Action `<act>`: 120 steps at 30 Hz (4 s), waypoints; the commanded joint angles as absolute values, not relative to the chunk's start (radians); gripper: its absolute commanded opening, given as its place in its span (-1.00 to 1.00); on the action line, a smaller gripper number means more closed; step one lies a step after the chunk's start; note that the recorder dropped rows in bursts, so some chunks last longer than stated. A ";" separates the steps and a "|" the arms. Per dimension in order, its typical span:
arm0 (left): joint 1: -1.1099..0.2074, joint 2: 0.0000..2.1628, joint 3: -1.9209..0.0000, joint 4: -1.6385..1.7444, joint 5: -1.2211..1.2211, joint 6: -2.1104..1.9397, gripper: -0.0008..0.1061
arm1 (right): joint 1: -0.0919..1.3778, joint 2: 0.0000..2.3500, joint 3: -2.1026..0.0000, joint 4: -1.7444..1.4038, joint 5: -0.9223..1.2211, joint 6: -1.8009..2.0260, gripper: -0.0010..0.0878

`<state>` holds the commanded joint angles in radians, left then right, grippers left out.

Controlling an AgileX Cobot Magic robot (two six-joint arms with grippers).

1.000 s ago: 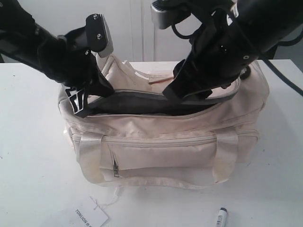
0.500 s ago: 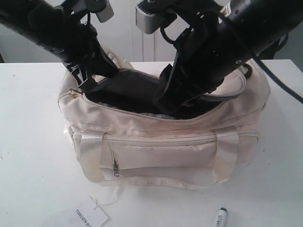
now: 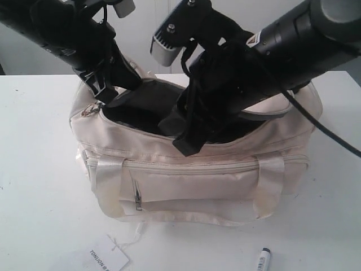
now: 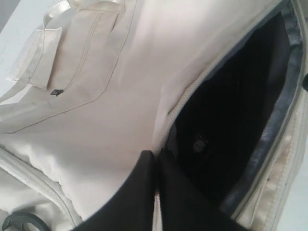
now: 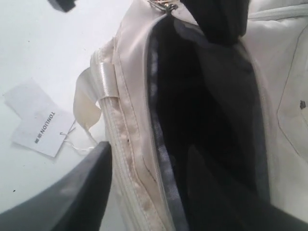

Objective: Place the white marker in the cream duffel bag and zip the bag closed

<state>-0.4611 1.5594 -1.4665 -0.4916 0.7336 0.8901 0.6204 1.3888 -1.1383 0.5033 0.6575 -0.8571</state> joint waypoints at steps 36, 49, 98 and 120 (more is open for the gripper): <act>-0.461 1.581 -1.467 -0.437 0.617 0.893 -0.99 | 0.708 1.580 -1.103 0.622 0.432 -0.893 -0.98; -0.461 1.636 -1.467 -0.414 0.267 0.893 -0.99 | 0.708 1.493 -1.103 0.622 0.484 -0.895 -0.98; -0.461 1.891 -1.467 -0.383 -0.388 0.894 -0.99 | 0.708 1.577 -1.103 0.615 0.624 -0.990 -0.98; -0.461 1.891 -1.467 -0.383 -0.388 0.894 -0.99 | 0.708 1.601 -1.105 0.615 0.546 -0.957 -0.01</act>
<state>-0.4611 1.8910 -1.4665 -0.3827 -0.3881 0.8936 0.7084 1.6010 -1.1049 0.6146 0.5463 -0.9573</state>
